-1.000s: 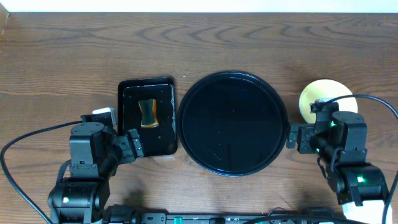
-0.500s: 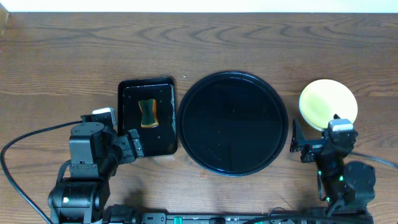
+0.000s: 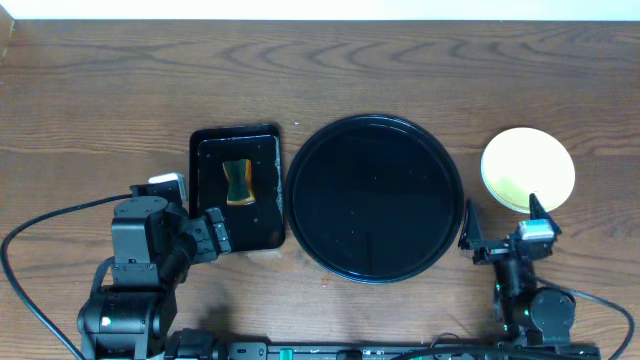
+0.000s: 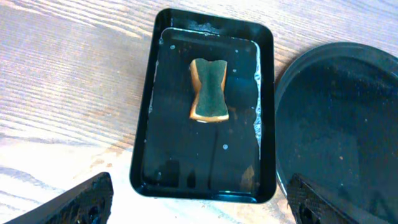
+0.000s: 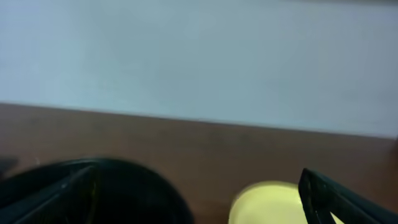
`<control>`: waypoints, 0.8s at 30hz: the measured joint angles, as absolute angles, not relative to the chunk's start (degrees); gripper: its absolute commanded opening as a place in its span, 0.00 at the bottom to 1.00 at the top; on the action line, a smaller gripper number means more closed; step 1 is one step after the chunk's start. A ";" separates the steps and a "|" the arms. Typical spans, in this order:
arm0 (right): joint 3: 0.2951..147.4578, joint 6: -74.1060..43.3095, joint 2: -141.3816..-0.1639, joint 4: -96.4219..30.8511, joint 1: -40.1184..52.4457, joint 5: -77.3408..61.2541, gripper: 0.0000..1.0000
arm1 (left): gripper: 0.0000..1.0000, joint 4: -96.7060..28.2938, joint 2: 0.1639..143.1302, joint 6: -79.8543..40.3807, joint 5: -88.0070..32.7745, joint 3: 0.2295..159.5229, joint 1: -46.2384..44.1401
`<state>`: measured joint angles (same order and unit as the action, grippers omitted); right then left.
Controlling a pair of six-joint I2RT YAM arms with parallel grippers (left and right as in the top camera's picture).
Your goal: Clean dirty plates on tray and stack at the side
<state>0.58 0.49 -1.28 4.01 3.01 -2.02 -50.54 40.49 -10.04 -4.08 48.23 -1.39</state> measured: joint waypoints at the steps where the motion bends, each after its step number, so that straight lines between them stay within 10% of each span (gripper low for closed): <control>1: 0.45 0.49 -0.91 0.95 2.20 -2.04 0.99 | 0.90 -50.50 40.49 -10.04 -4.08 48.23 -1.39; 24: 0.38 0.45 -0.95 -3.84 1.87 -3.03 0.99 | 0.90 -50.54 40.49 -10.04 -4.08 48.23 -1.39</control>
